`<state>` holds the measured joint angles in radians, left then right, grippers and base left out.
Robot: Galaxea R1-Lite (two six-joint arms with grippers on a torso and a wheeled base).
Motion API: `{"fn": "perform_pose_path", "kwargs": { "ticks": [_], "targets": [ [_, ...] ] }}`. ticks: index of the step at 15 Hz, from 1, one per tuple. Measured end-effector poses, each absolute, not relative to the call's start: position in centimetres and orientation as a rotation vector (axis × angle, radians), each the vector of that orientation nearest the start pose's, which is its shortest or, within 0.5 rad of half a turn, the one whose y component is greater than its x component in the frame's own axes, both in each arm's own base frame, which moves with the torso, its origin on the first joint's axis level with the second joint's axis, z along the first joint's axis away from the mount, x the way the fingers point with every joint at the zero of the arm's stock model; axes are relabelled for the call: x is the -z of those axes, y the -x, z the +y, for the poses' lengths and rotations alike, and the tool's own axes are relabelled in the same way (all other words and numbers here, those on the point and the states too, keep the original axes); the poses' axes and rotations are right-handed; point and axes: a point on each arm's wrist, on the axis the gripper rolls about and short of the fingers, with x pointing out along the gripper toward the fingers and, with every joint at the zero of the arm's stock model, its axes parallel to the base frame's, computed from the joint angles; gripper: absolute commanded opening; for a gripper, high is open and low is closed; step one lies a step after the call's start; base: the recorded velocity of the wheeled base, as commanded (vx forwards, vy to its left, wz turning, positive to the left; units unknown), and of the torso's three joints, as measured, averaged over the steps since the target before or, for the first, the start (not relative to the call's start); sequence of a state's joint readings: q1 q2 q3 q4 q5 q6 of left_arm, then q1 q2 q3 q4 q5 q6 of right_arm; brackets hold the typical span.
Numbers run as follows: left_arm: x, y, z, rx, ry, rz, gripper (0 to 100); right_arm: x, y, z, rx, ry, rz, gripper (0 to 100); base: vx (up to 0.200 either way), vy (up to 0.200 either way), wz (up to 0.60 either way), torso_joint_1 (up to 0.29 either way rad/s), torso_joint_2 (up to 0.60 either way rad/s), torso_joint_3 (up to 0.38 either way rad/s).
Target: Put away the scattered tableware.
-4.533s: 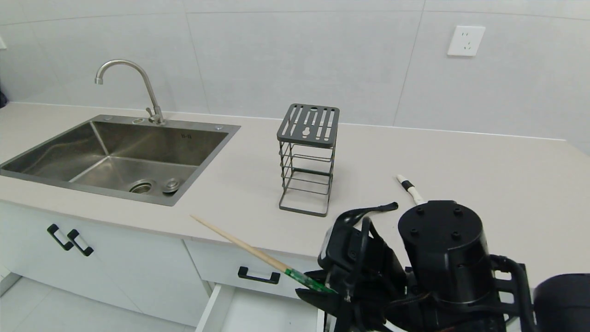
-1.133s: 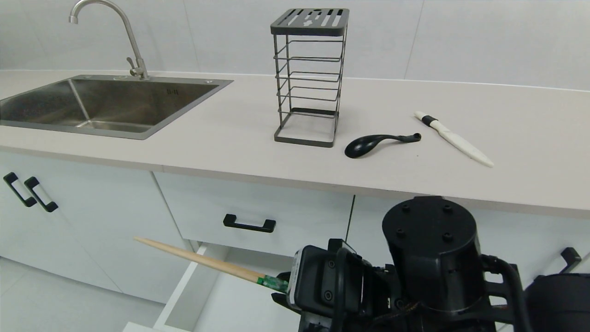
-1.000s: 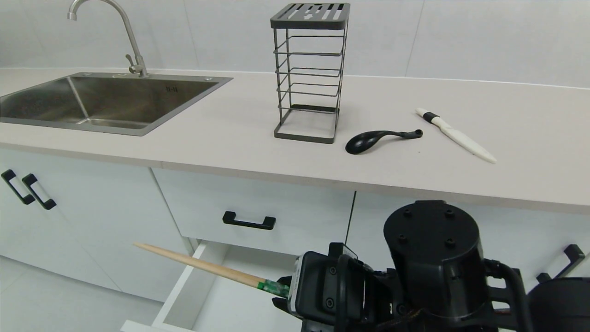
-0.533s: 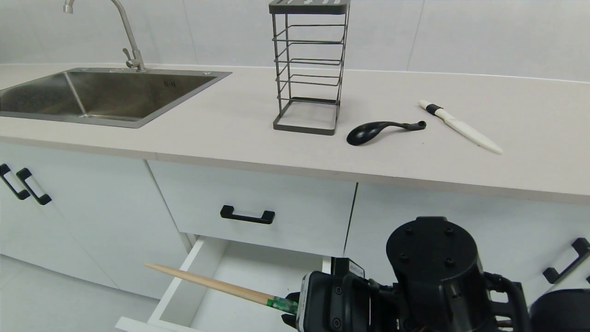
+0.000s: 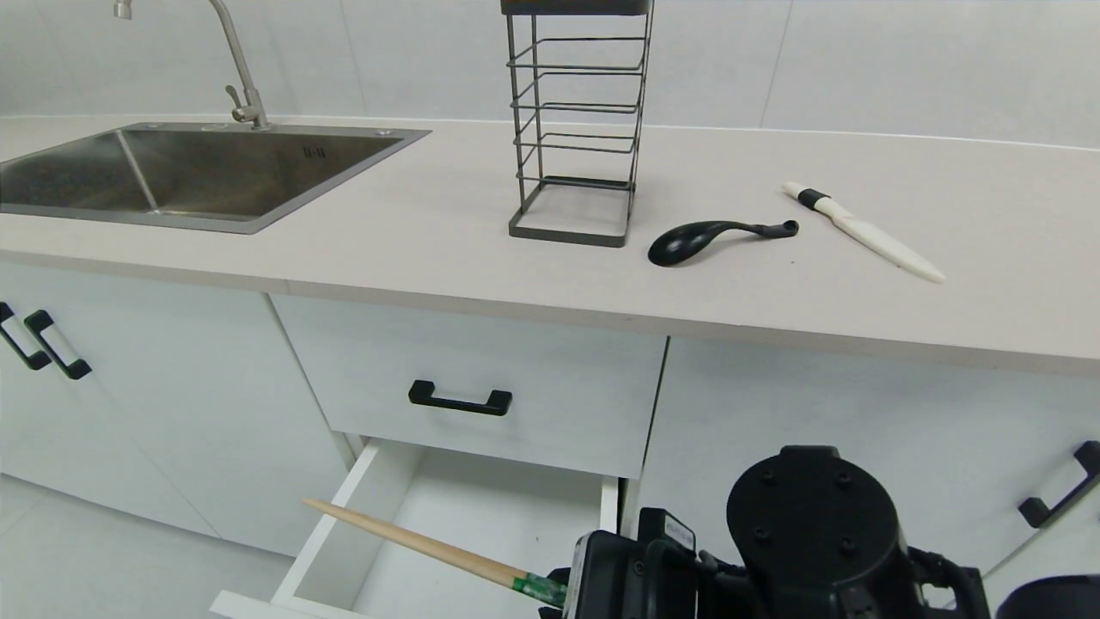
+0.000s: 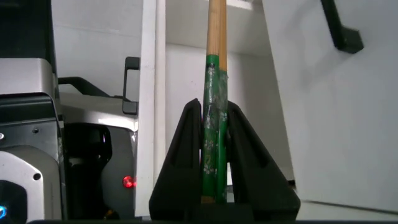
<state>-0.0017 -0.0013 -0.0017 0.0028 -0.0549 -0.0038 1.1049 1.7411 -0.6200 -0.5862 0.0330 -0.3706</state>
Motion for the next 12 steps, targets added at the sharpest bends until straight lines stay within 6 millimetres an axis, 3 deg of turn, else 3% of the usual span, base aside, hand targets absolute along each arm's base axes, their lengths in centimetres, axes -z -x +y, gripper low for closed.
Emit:
{"fn": "perform_pose_path", "kwargs": {
  "ticks": [4,9,12],
  "targets": [
    [-7.6,2.3,-0.1,0.057,0.004,0.0,100,-11.1,-12.8,24.9,-1.181,0.622,0.307,0,0.0,0.0,0.0,0.0,0.0,0.0],
    [-7.6,2.3,-0.1,0.057,0.004,0.0,100,-10.1,-13.8,26.9,-1.141,0.628,0.303,0,0.0,0.0,0.0,0.0,0.0,0.0],
    [-7.6,2.3,-0.1,0.057,0.004,-0.001,100,-8.5,-14.9,27.8,-1.082,0.645,0.36,0,0.0,0.0,0.0,0.0,0.0,0.0]
  ]
}}
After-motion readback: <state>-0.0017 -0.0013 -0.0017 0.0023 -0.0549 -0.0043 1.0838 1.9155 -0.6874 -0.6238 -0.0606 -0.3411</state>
